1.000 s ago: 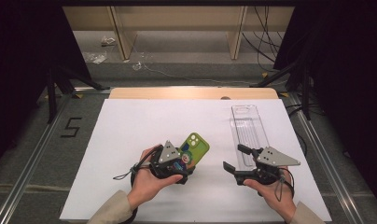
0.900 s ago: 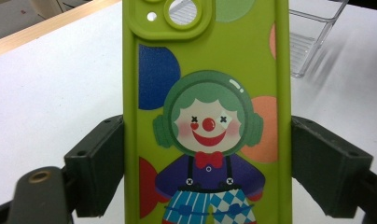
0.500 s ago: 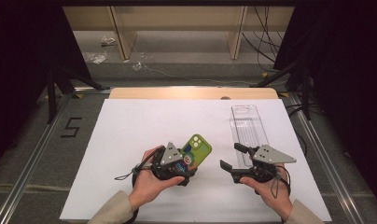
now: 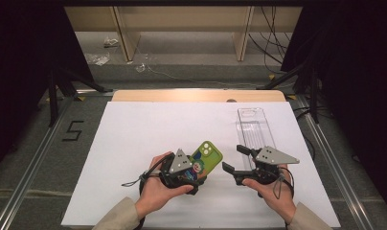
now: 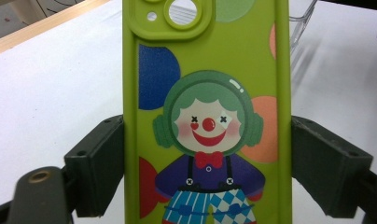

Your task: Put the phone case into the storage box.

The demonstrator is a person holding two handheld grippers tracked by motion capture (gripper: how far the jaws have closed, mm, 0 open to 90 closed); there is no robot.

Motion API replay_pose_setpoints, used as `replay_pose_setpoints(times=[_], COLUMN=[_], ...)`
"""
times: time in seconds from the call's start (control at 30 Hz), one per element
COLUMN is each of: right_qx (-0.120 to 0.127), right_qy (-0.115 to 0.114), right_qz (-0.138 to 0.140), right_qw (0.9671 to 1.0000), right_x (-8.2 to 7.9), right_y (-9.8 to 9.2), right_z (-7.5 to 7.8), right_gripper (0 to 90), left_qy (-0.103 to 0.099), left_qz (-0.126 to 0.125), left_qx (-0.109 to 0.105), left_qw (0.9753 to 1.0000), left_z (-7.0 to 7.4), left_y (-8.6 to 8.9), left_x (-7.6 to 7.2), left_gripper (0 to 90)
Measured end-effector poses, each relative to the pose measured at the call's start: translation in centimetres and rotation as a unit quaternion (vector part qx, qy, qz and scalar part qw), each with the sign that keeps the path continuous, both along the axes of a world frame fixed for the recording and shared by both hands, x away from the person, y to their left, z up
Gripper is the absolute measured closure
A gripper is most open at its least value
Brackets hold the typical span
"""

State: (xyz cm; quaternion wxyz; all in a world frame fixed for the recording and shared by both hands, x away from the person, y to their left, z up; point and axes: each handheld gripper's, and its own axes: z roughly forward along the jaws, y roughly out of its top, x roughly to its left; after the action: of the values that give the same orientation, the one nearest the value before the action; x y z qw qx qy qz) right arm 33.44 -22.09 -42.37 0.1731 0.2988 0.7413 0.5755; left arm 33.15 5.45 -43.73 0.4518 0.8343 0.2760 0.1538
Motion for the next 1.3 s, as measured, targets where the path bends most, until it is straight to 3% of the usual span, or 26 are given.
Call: replay_pose_setpoints(times=[1.3], right_qx=[-0.005], right_qy=[0.026], right_qz=[0.01], right_qw=[0.9996], right_x=[2.0], right_y=[2.6], right_z=[0.4], right_gripper=[23.5], left_qy=[-0.001], left_qz=[-0.018], left_qx=[0.006], left_qw=[0.9998], left_z=[-0.4], left_y=[-1.5], left_x=[-0.8], left_gripper=[16.4])
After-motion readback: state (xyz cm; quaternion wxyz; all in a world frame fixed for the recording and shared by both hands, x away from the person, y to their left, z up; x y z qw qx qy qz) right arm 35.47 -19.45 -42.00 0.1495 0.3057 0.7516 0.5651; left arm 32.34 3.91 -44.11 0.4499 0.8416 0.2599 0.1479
